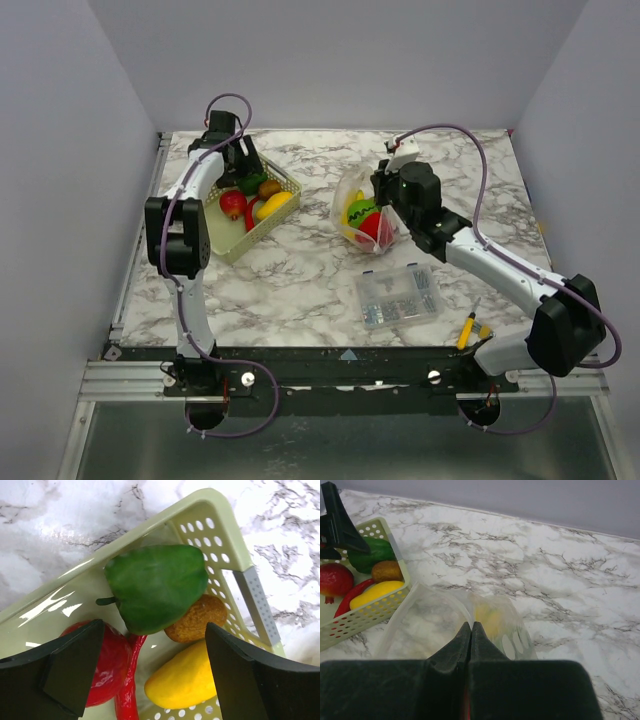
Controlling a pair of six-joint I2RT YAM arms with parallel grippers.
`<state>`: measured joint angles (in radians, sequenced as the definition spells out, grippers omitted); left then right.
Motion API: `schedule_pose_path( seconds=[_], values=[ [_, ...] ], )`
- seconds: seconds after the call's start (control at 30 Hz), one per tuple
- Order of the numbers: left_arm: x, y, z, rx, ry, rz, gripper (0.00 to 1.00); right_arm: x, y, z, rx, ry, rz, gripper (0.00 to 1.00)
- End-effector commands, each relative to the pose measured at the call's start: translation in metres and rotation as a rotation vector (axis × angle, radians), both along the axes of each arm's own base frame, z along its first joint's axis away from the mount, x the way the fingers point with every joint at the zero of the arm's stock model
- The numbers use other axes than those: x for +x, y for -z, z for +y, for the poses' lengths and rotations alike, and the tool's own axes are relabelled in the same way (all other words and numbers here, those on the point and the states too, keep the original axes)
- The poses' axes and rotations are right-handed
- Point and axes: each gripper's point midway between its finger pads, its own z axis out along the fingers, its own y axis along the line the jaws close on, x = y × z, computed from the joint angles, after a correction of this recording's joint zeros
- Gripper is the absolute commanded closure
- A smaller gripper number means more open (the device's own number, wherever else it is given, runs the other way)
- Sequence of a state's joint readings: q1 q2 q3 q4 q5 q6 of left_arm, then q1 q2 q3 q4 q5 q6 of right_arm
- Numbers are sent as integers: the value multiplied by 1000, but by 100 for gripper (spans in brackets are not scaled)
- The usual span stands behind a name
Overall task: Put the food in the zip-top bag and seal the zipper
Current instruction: Pick up the fake vegetable from the bin.
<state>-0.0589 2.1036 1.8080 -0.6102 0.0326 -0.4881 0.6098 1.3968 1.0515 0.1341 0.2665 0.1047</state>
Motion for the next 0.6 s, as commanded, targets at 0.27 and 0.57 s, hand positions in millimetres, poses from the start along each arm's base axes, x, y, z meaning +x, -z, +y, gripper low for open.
schedule_pose_path(
  seconds=[0.27,0.57],
  values=[
    [19,14,1,-60,-144,60,22,3,3,8,4,-14,1,100],
    [19,24,-13,-163,-178,114,30,3,4,8,2,-14,1,100]
  ],
)
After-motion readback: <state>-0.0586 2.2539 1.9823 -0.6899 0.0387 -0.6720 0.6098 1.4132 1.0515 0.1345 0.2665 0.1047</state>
